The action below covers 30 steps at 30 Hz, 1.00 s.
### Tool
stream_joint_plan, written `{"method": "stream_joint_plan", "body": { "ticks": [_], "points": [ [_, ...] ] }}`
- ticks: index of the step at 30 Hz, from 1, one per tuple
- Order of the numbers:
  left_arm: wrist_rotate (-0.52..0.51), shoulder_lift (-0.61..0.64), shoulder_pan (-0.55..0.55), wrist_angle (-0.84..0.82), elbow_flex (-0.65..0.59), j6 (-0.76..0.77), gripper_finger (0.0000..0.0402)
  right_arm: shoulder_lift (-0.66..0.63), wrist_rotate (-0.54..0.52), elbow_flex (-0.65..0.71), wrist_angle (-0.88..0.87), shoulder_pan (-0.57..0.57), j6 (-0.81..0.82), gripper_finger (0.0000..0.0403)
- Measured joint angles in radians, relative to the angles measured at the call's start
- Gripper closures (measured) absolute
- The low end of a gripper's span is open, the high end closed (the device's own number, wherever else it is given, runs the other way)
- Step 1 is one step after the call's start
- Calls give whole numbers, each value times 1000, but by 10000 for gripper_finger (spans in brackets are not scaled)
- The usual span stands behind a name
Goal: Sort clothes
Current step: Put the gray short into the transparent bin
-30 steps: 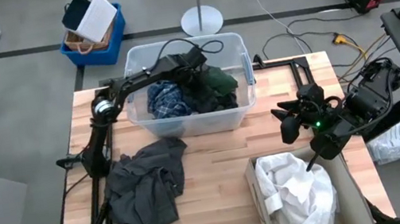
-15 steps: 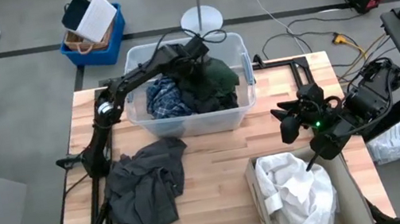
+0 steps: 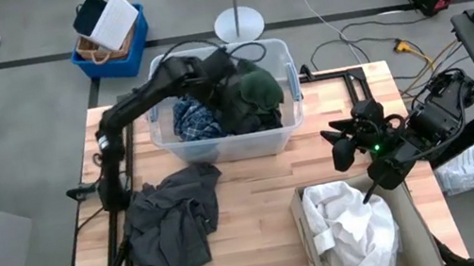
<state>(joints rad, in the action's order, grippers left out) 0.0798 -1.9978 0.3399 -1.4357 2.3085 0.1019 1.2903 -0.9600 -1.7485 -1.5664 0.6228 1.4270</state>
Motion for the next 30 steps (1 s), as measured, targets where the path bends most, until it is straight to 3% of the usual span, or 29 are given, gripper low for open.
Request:
{"method": "stream_joint_plan", "body": {
  "ticks": [8, 14, 21, 26, 30],
  "points": [
    [-264, 251, -244, -141, -3, 271, 131, 0, 24, 0, -1, 0, -7, 245],
    [-516, 448, -504, -136, -138, 587, 132, -2, 25, 0, 0, -3, -27, 247],
    [-453, 609, -779, -125, -549, 961, 132, -21, 21, 0, 0, -21, -74, 234],
    [-436, 657, -958, 41, -864, 1047, 132, -33, 19, 0, 0, -41, -104, 227],
    [-434, 662, -1009, 204, -1079, 1103, 132, -35, 25, 0, 0, -54, -108, 225]
  ]
}}
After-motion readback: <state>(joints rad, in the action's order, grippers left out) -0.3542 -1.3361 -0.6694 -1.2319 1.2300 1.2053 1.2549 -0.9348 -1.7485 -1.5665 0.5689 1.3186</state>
